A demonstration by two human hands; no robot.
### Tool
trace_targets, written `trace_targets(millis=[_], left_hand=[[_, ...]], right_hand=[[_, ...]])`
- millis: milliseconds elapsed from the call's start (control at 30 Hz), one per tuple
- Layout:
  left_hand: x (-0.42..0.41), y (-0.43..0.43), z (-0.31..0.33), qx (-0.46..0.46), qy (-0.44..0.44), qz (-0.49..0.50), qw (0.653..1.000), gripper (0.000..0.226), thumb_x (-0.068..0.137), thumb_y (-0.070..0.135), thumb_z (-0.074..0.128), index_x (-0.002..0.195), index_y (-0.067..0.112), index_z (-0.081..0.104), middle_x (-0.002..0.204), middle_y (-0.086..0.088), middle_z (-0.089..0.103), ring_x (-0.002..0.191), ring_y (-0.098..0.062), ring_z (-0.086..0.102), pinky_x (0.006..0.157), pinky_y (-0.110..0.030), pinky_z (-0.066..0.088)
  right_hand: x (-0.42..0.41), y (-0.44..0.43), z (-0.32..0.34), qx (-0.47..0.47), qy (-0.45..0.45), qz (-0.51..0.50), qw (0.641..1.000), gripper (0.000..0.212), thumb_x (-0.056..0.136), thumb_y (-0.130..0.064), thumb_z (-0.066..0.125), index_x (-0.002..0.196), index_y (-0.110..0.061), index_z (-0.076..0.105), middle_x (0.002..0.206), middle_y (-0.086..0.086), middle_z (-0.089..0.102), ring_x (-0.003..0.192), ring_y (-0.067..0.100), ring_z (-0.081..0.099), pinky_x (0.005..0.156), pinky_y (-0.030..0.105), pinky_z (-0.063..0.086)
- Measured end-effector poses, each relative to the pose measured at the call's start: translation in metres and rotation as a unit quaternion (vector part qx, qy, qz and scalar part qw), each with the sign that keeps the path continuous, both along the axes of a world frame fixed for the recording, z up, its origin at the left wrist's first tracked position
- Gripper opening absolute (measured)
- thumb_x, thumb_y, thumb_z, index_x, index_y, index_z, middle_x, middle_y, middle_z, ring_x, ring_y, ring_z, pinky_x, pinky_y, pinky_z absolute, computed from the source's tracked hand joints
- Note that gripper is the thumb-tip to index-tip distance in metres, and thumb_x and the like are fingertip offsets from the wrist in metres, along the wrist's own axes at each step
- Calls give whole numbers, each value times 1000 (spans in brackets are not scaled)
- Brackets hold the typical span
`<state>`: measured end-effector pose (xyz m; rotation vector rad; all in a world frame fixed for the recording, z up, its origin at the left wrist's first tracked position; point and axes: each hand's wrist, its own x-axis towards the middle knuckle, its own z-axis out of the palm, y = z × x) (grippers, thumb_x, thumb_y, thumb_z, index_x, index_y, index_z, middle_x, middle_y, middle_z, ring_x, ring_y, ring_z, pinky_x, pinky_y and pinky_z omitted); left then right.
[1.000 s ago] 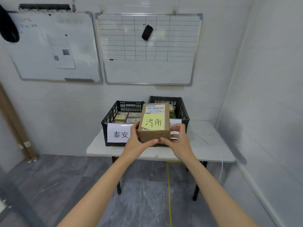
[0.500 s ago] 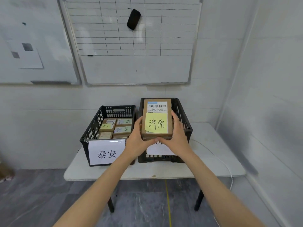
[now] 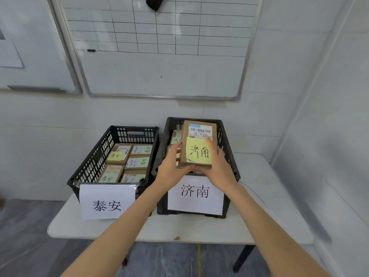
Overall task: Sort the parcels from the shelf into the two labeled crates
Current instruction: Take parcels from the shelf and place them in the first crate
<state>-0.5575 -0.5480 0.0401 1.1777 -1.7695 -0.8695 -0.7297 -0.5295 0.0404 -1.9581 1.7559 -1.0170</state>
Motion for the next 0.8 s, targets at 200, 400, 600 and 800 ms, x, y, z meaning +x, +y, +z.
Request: trace_targets(millis=[200, 400, 600, 800], left_hand=[[-25, -52, -5, 9, -50, -11, 999, 81, 84, 36, 73, 149, 33, 25, 142, 8, 49, 129, -12, 47, 108, -47, 40], [-21, -88, -20, -2, -169, 15, 985, 73, 91, 53, 56, 152, 33, 19, 154, 3, 36, 139, -19, 35, 112, -53, 31], [-5, -137, -28, -27, -219, 42, 975, 69, 95, 52, 49, 153, 31, 19, 153, 3, 38, 138, -20, 37, 113, -53, 28], [3, -178, -38, -25, -245, 20, 969, 69, 94, 54, 47, 153, 30, 19, 154, 3, 37, 140, -19, 35, 116, -52, 22]], right_hand=[[-38, -58, -6, 24, 14, 10, 1000, 104, 86, -42, 73, 156, -35, -4, 154, 7, 28, 128, 21, 46, 82, 28, 43], [-70, -94, -29, 102, 7, 7, 995, 101, 87, -42, 70, 156, -37, -4, 153, 6, 30, 131, 23, 43, 99, 42, 44], [-83, -129, -60, 210, 24, 27, 977, 102, 87, -40, 71, 156, -35, -3, 152, 9, 31, 132, 24, 42, 105, 44, 43], [-76, -159, -90, 277, 27, 33, 960, 103, 89, -36, 70, 155, -35, -8, 152, 12, 31, 134, 26, 42, 110, 47, 39]])
